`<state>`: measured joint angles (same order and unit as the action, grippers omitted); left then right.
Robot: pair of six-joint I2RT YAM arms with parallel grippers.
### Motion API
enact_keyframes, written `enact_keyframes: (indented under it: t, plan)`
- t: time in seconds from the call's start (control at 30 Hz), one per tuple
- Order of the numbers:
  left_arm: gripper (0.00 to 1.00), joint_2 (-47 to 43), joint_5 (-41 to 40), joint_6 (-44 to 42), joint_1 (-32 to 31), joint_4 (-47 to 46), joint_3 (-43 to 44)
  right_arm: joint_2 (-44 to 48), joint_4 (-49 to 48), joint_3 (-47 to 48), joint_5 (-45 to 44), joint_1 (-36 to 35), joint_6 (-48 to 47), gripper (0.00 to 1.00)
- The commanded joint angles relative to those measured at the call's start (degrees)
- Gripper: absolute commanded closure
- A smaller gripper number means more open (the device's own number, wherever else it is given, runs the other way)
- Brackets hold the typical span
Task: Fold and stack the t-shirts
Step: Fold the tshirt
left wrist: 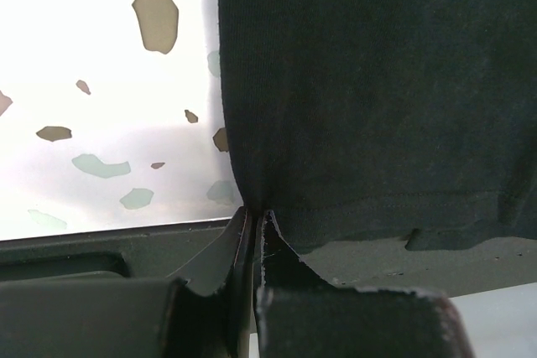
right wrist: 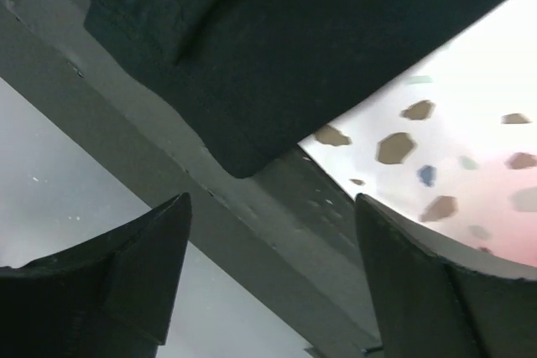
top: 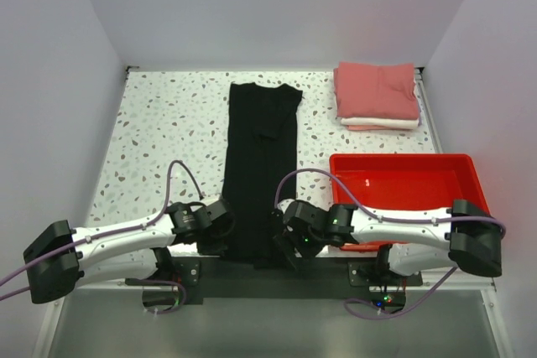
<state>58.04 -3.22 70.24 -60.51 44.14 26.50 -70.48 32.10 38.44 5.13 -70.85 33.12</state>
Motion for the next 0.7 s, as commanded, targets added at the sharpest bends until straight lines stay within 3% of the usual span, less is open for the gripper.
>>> enact_keyframes:
  t: [0.0, 0.3, 0.5, 0.63, 0.67]
  plan:
    - [1.00, -0.2, 2.1, -0.8, -0.1, -2.0, -0.7, -2.6, -4.6, -1.0, 0.3, -1.5, 3.6, 0.22]
    - [1.00, -0.8, 2.5, -0.5, -0.1, -1.9, -1.2, -4.4, -8.6, -2.9, 0.1, -1.8, 5.9, 0.48]
    - [1.00, -1.3, 2.9, -0.2, -0.1, -1.6, -1.5, -4.6, -10.7, -4.5, 2.1, -1.8, 7.7, 0.55]
    - [1.00, -1.4, 3.0, -0.1, -0.1, -2.0, -1.6, -4.8, -12.1, -5.2, 1.7, -1.8, 8.5, 0.69]
    - [1.00, -1.4, 3.0, -0.2, -0.1, -2.2, -1.6, -4.7, -12.3, -5.4, 1.5, -1.8, 8.6, 0.76]
